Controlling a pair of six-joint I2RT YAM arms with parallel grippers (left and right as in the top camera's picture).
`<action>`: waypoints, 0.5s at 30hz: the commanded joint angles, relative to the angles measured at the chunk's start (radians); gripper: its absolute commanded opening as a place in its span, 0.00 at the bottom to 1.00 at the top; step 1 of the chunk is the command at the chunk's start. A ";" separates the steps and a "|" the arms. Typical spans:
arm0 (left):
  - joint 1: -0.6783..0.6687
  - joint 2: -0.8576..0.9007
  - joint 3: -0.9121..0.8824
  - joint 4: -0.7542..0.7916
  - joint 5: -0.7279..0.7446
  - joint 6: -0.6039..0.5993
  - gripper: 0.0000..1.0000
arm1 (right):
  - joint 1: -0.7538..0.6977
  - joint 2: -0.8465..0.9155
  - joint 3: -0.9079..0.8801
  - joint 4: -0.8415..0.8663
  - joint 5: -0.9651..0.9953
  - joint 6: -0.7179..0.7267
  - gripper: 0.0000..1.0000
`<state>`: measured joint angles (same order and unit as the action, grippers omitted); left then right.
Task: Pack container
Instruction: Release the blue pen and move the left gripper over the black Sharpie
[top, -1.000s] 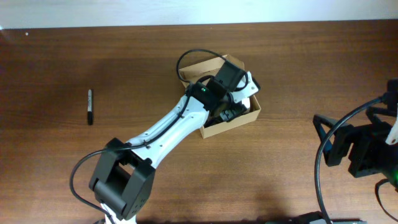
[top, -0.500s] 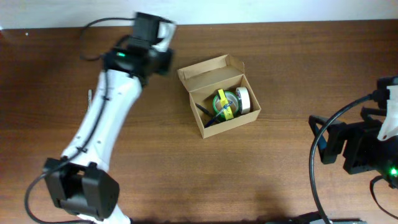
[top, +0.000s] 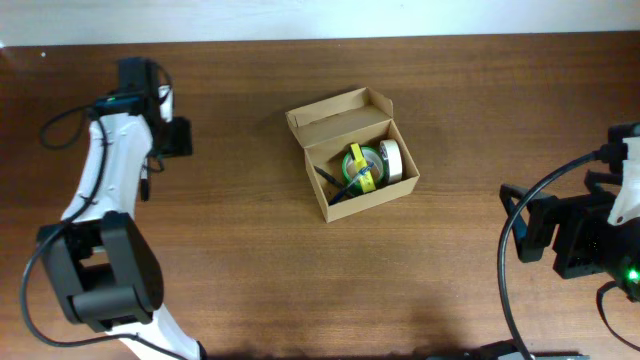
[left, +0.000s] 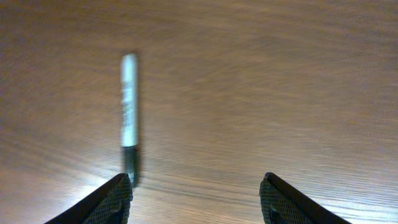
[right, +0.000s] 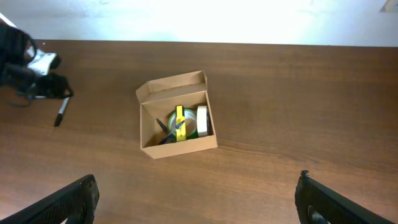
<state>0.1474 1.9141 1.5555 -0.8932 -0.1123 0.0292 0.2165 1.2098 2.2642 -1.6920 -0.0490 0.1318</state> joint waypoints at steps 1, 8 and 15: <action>0.083 0.020 -0.029 0.010 -0.001 0.102 0.66 | -0.008 -0.001 -0.005 -0.006 0.027 -0.004 0.99; 0.201 0.089 -0.068 0.054 0.048 0.163 0.65 | -0.008 -0.001 -0.005 -0.006 0.028 -0.004 0.99; 0.209 0.130 -0.100 0.132 0.074 0.224 0.63 | -0.008 -0.001 -0.005 -0.006 0.027 -0.004 0.99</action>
<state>0.3599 2.0228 1.4654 -0.7795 -0.0700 0.1967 0.2165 1.2098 2.2642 -1.6924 -0.0383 0.1314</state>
